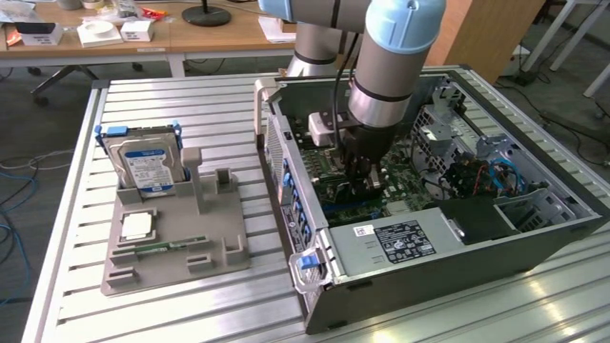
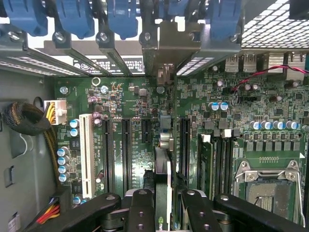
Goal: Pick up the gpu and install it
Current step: 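Insert the gpu into the slot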
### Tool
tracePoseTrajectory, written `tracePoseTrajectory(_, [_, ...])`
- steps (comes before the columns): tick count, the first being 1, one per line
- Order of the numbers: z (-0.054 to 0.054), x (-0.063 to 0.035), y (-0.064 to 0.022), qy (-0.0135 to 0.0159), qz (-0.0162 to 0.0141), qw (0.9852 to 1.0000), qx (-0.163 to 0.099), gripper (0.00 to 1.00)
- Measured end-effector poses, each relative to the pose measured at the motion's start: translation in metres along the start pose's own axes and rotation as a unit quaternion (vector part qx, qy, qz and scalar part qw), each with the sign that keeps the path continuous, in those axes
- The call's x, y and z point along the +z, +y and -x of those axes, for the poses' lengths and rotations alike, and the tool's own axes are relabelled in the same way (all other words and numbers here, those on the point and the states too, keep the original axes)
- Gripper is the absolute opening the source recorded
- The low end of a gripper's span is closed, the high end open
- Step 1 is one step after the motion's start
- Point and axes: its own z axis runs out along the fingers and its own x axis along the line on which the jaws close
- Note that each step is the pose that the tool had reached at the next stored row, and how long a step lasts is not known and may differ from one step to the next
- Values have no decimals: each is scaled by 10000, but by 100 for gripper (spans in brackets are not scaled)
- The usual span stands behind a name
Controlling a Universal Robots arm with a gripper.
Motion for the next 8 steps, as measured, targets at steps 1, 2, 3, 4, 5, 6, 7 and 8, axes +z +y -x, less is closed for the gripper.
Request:
tracePoseTrajectory(1, [-1, 2, 1, 0, 1, 10000, 0, 26])
tracePoseTrajectory(2, [-1, 2, 1, 1, 1, 10000, 0, 26])
tracePoseTrajectory(3, [-1, 2, 1, 1, 1, 10000, 1, 26])
tracePoseTrajectory(4, [-2, 3, 2, 0, 1, 10000, 0, 26])
tracePoseTrajectory(5, [-5, 5, 2, -4, 0, 10000, 1, 26])
tracePoseTrajectory(6, [-14, 5, 2, -9, 0, 10000, 1, 26])
tracePoseTrajectory(7, [-24, 5, 2, -13, 0, 10000, 1, 26])
tracePoseTrajectory(8, [-30, 5, 3, -15, 0, 10000, 1, 26])
